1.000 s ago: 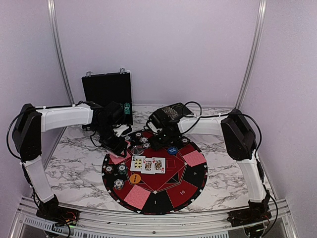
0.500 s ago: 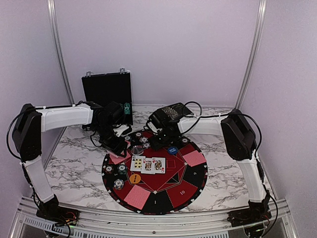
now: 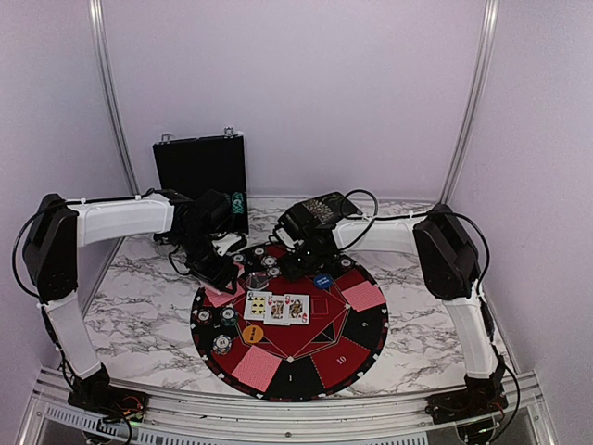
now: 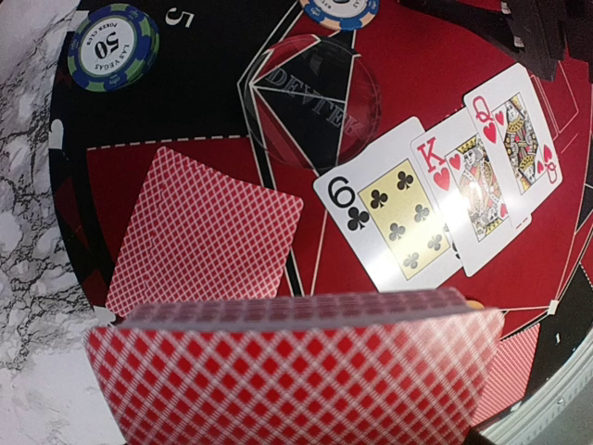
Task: Distribute texas hold em gaming equipment
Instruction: Place the all-in button in the small blind area, then pick up the poker card from the face-down deck piles, then distribute the poker card in the community card area.
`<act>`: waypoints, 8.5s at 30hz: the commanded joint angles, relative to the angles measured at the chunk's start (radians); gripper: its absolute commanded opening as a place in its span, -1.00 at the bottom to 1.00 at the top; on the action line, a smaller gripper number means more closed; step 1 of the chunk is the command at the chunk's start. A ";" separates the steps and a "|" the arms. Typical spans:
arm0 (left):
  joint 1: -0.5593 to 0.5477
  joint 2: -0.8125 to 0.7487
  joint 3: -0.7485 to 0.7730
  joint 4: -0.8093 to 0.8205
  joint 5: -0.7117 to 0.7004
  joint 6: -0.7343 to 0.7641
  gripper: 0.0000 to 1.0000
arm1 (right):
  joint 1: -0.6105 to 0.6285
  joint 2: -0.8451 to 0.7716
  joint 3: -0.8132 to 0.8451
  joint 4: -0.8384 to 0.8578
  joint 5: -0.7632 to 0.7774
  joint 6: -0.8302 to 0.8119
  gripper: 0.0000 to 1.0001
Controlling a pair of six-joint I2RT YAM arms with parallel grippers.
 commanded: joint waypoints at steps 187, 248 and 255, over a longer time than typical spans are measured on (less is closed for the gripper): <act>-0.261 0.138 0.318 -0.126 -0.063 -0.030 -0.31 | -0.118 -0.450 -0.843 1.157 -0.972 0.947 -0.69; -0.219 0.035 0.163 -0.069 -0.051 -0.021 -0.31 | -0.315 -0.478 -0.690 0.140 -0.977 0.036 -1.00; -0.212 0.028 0.157 -0.069 -0.049 -0.019 -0.31 | -0.268 -0.398 -0.601 0.058 -0.942 -0.058 -1.00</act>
